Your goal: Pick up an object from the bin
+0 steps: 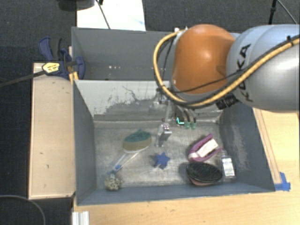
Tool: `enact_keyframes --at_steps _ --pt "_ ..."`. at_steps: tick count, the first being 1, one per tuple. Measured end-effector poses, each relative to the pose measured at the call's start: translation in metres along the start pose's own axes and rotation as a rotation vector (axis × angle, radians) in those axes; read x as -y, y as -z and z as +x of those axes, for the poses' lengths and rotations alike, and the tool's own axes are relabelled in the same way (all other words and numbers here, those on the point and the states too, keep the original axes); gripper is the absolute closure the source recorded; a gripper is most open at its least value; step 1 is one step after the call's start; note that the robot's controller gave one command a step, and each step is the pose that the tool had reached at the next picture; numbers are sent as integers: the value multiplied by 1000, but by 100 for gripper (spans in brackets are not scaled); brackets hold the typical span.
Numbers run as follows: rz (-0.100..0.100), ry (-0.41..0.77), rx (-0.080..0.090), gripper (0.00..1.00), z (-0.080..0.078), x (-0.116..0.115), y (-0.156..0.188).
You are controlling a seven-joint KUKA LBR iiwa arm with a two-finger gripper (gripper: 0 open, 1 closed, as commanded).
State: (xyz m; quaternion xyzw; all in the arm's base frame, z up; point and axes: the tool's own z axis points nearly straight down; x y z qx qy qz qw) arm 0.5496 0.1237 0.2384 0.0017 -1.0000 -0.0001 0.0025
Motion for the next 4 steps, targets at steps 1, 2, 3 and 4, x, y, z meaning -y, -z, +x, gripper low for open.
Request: enact_keyframes --at_steps 1,2,3,4 --pt "-3 -54 12 0 -29 17 -168" --pt "-3 -73 5 0 -12 -30 -164" --pt "-5 -78 9 100 -14 -29 -162" --pt "-4 -169 13 100 -5 -36 2"
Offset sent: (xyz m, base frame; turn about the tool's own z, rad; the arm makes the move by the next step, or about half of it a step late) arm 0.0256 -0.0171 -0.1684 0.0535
